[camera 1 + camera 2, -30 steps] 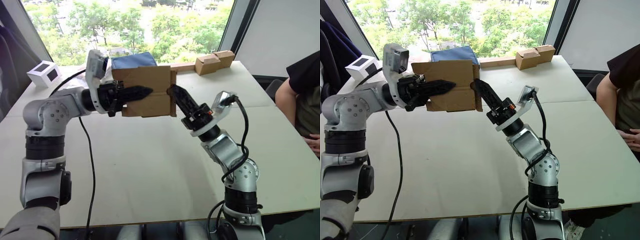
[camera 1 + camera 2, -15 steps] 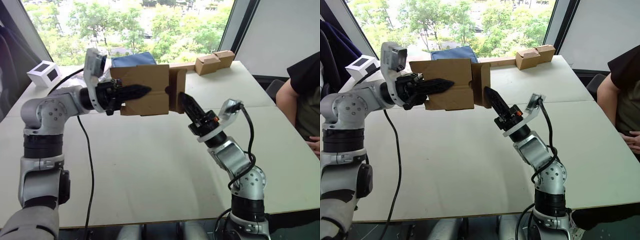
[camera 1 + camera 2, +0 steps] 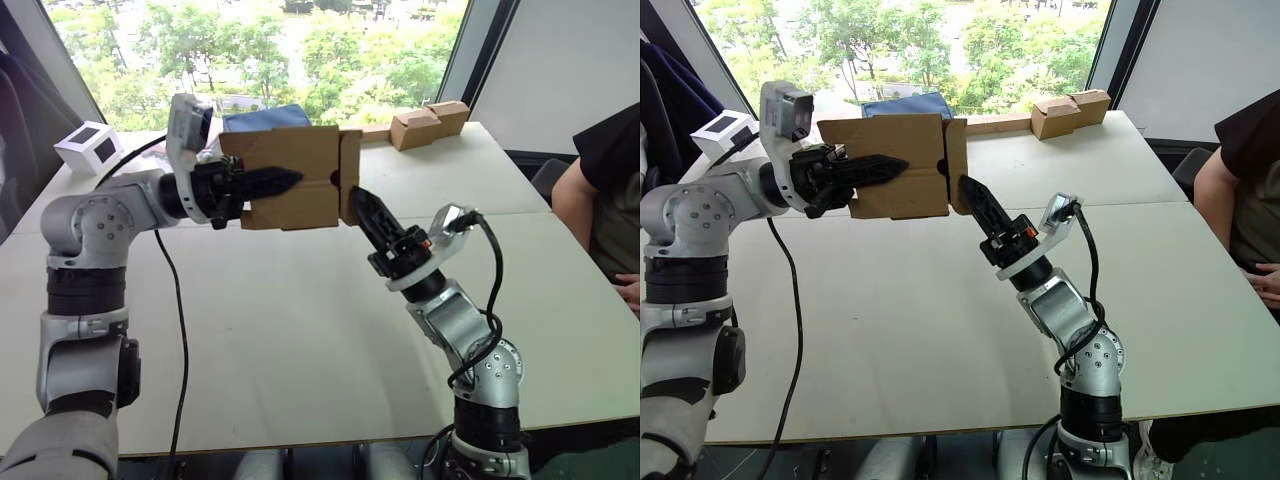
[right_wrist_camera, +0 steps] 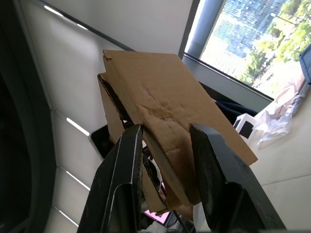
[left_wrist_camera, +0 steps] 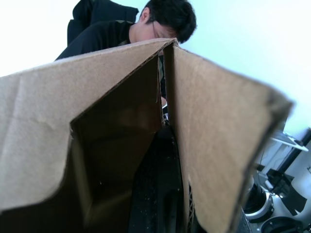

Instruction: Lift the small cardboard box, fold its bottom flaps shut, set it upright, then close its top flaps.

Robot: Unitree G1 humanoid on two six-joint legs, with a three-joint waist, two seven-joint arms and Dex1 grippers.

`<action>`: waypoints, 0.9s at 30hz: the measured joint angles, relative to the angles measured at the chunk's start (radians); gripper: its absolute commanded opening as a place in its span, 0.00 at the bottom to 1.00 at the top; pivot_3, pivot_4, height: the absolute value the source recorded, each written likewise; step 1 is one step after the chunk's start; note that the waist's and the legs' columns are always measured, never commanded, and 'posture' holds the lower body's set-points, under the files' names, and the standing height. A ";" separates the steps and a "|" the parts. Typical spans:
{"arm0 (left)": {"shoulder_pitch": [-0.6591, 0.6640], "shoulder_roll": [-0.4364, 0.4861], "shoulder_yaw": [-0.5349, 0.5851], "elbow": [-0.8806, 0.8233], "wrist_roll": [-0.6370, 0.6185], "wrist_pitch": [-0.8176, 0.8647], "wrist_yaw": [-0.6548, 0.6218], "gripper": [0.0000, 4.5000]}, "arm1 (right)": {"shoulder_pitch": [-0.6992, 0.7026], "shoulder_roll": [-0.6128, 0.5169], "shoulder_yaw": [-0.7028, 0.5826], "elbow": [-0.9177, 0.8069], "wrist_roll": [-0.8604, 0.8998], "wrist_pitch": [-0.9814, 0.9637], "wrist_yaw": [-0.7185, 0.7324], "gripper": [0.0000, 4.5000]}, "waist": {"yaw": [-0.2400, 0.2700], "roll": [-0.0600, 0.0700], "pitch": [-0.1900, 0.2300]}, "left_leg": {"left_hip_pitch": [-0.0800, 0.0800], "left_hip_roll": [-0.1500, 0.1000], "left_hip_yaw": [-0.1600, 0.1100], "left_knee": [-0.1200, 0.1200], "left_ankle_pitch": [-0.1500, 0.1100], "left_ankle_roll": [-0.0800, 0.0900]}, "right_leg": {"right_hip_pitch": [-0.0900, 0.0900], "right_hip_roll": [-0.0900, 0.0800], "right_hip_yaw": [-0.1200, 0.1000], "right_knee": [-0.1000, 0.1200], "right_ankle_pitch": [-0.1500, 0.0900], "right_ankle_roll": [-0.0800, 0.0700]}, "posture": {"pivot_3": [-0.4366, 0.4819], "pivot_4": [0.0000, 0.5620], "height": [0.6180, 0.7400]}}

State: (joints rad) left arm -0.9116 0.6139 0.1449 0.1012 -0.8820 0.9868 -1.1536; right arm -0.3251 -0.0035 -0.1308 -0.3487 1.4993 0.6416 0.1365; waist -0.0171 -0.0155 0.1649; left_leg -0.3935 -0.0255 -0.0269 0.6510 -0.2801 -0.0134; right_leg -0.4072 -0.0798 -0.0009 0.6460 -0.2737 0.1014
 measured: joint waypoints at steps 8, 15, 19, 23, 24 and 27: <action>0.002 -0.006 -0.004 -0.004 0.002 -0.018 -0.001 0.00 | -0.009 0.021 0.014 0.000 0.037 -0.002 -0.031 0.34 | 0.000 0.000 0.000 | 0.000 0.000 0.000 0.000 0.000 0.000 | 0.000 0.000 0.000 0.000 0.000 0.000 | 0.48 0.27 0.98; 0.002 -0.020 -0.004 -0.001 0.008 -0.033 -0.001 0.00 | -0.009 0.025 0.047 0.000 0.038 0.003 -0.038 0.34 | 0.000 0.000 0.000 | 0.000 0.000 0.000 0.000 0.000 0.000 | 0.000 0.000 0.000 0.000 0.000 0.000 | 0.48 0.27 0.98; -0.007 -0.036 -0.004 0.015 0.010 -0.042 0.001 0.00 | -0.020 0.026 0.052 0.003 0.035 0.002 -0.038 0.34 | 0.000 0.000 0.000 | 0.000 0.000 0.000 0.000 0.000 0.000 | 0.000 0.000 0.000 0.000 0.000 0.000 | 0.48 0.27 0.98; -0.018 -0.052 0.004 0.029 0.012 -0.066 0.014 0.00 | -0.042 0.052 0.051 0.013 0.034 -0.020 -0.054 0.34 | -0.001 0.000 0.000 | 0.000 0.000 0.000 0.000 0.000 0.000 | 0.000 0.000 0.000 0.000 0.000 0.000 | 0.48 0.27 0.98; -0.021 -0.054 0.006 0.033 0.012 -0.071 0.017 0.00 | -0.047 0.058 0.051 0.014 0.033 -0.026 -0.057 0.34 | -0.001 0.000 0.000 | 0.000 0.000 0.000 0.000 0.000 0.000 | 0.000 0.000 0.000 0.000 0.000 0.000 | 0.48 0.27 0.98; -0.022 -0.057 0.007 0.034 0.013 -0.076 0.025 0.00 | -0.052 0.061 0.051 0.015 0.026 -0.032 -0.060 0.34 | 0.000 0.000 0.000 | 0.000 0.000 0.000 0.000 0.000 0.000 | 0.000 0.000 0.000 0.000 0.000 0.000 | 0.48 0.27 0.98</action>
State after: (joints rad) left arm -0.9340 0.5566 0.1520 0.1351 -0.8690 0.9106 -1.1289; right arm -0.3768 0.0576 -0.0800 -0.3341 1.5254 0.6101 0.0761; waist -0.0174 -0.0155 0.1649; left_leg -0.3935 -0.0256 -0.0269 0.6511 -0.2801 -0.0134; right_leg -0.4074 -0.0798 -0.0009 0.6461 -0.2736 0.1014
